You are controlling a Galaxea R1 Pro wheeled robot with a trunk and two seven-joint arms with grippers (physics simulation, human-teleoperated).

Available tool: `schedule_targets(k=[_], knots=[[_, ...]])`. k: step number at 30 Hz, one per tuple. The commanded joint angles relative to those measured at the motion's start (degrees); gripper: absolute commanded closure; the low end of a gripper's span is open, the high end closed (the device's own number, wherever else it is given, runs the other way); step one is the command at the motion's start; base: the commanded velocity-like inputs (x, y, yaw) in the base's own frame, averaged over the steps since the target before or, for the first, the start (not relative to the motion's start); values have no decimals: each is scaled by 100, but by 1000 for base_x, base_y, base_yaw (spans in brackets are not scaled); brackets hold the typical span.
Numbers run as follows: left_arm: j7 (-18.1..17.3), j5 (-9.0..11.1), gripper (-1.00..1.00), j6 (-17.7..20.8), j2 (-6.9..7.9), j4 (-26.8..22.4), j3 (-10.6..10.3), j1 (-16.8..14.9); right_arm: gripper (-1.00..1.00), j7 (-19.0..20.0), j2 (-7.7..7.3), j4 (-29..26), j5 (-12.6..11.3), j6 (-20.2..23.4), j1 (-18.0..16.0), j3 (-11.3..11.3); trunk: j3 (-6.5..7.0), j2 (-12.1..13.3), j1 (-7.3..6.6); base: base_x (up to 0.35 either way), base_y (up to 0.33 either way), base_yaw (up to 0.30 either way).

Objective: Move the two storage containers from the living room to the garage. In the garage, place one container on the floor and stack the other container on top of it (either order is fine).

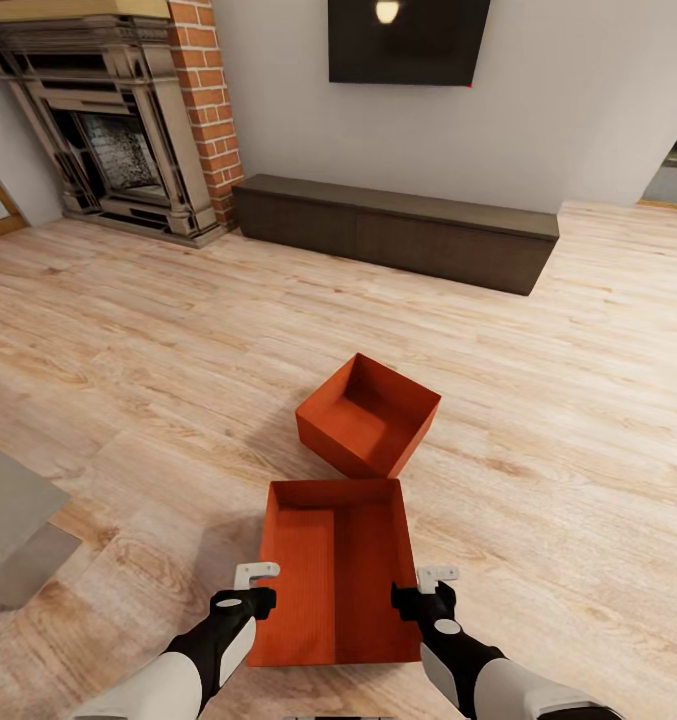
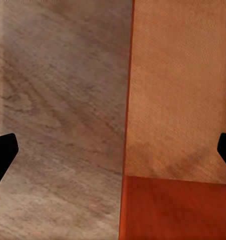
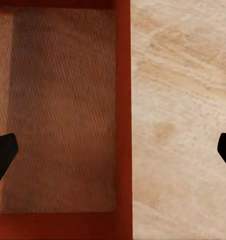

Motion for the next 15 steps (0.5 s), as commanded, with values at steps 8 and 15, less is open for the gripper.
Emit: schedule_targets(k=[8, 15], knots=[[14, -1, -100, 33, -3, -25, 12, 1, -100, -39, 2, 6, 29, -10, -3, 29, -4, -1, -1, 0, 0, 0], [16, -1, -100, 33, -3, -28, 12, 1, -100, -39, -1, 6, 32, -11, -3, 29, -4, -1, -1, 0, 0, 0]])
